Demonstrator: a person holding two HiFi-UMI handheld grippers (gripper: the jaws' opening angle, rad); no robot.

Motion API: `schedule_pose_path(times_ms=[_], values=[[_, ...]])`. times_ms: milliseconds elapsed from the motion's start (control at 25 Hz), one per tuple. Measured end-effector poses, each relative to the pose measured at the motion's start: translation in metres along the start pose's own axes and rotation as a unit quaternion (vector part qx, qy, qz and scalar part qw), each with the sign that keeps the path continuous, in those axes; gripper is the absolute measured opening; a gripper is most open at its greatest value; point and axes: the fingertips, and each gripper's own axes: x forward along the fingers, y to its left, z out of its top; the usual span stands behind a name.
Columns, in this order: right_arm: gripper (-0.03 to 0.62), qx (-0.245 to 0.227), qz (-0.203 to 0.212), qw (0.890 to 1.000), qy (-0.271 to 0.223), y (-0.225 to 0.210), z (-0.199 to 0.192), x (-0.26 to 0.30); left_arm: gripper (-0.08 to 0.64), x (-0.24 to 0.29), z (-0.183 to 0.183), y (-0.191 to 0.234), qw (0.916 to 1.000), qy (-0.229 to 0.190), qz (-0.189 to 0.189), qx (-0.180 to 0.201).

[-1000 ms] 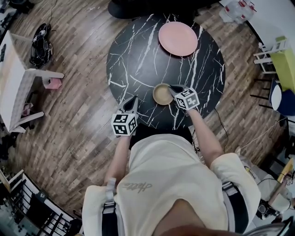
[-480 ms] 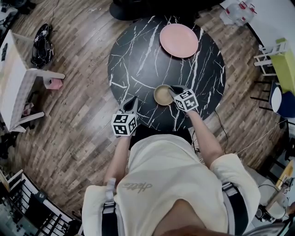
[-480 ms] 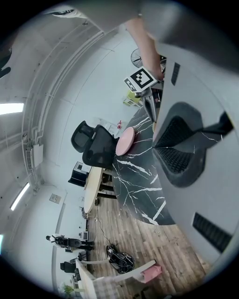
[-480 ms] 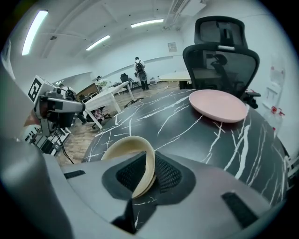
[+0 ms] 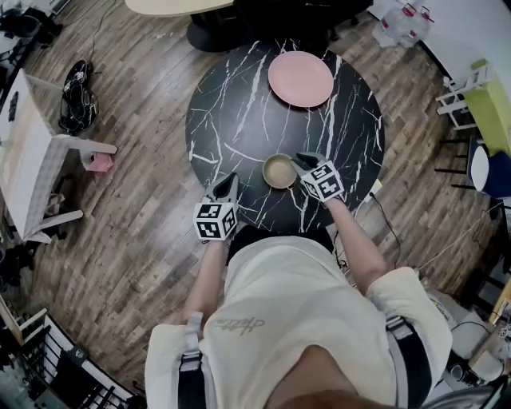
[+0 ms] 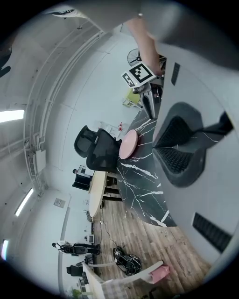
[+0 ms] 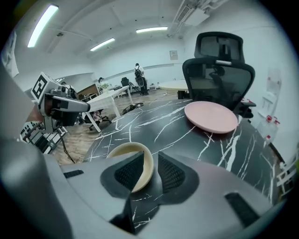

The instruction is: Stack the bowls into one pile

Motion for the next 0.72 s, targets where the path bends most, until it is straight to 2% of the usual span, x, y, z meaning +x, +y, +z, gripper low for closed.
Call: schedule_pose_path(times_ms=[120, 360, 560, 720], values=[[0.098, -0.002, -0.003, 1.000, -0.018, -0.002, 0.006, -0.015, 0.021, 0.002, 0.001, -0.007, 1.0000, -0.003, -0.003, 0.005], [0.092, 0.050, -0.002, 0.997, -0.065, -0.014, 0.016, -0.059, 0.021, 0.004, 0.011, -0.035, 0.9999, -0.011, -0.009, 0.009], [0.077, 0.035, -0.003, 0.996, -0.081, -0.023, 0.020, -0.087, 0.021, 0.002, 0.034, -0.060, 0.9993, -0.031, -0.014, 0.015], [0.039, 0.025, -0.015, 0.994, -0.101, -0.030, 0.025, -0.109, 0.021, -0.003, 0.054, -0.081, 0.9982, -0.051, -0.018, 0.025]])
